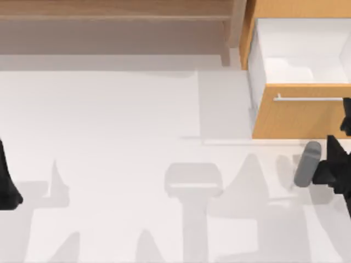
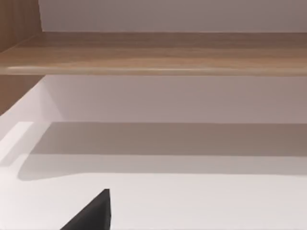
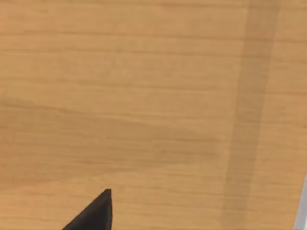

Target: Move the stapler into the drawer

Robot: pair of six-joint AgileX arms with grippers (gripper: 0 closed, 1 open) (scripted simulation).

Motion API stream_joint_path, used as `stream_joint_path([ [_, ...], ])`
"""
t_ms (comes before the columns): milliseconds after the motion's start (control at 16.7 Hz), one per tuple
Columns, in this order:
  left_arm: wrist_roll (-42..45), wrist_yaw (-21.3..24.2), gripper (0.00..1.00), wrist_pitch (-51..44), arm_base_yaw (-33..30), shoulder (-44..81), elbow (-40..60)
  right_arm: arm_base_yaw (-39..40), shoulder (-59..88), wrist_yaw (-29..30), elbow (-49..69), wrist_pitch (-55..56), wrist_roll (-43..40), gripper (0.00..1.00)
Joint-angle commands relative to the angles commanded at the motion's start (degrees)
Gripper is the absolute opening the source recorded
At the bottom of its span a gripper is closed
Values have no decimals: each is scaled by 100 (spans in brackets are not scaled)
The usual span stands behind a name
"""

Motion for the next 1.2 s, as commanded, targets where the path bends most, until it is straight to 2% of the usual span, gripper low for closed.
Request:
stream_joint_path([
  [300, 0, 0, 100, 0, 0, 0, 0, -162, 131, -9, -9, -247, -21, 100],
  [600, 0, 0, 100, 0, 0, 0, 0, -1208, -956, -58, 86, -1538, 220, 100],
  [840, 0, 0, 100, 0, 0, 0, 0, -2375, -1830, -241, 468, -3634, 1039, 100],
  [1200, 0, 0, 100, 0, 0, 0, 0, -4002, -2890, -778, 1547, -8141, 2973, 100],
])
